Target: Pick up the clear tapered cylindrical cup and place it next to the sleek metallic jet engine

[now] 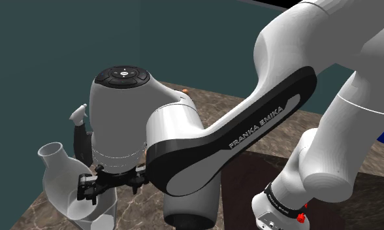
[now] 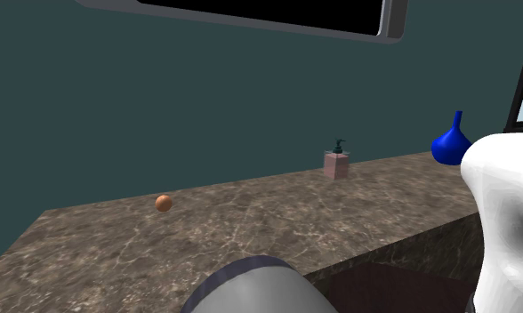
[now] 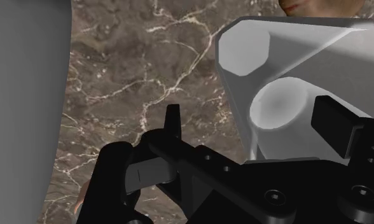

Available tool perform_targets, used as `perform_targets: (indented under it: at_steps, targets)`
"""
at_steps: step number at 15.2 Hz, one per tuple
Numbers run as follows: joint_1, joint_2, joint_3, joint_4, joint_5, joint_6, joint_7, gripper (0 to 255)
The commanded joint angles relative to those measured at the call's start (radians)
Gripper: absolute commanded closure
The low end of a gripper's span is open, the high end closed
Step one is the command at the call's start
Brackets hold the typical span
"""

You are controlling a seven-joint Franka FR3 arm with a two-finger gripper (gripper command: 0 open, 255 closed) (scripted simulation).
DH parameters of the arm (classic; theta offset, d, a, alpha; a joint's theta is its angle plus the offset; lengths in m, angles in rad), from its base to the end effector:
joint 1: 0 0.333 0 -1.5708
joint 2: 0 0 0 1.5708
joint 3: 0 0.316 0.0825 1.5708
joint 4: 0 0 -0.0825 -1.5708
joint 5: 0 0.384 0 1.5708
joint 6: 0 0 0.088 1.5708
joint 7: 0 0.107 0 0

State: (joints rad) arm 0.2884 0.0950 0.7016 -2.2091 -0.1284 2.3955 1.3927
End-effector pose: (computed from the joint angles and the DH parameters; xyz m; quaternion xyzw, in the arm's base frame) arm 0.3047 0.4574 0.3577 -0.9855 0.1586 -0.0361 0.0481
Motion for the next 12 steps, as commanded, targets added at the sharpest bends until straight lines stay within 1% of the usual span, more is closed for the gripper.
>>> perform_targets:
  at_steps: [1,4,12]
  targets:
    - [-0.005,-0.030,0.005,0.007,0.031,-0.029,-0.022,0]
    - [-0.014,-0.108,0.009,0.035,0.105,-0.114,-0.074,0]
    - [-0.013,-0.108,0.008,0.035,0.105,-0.114,-0.074,0]
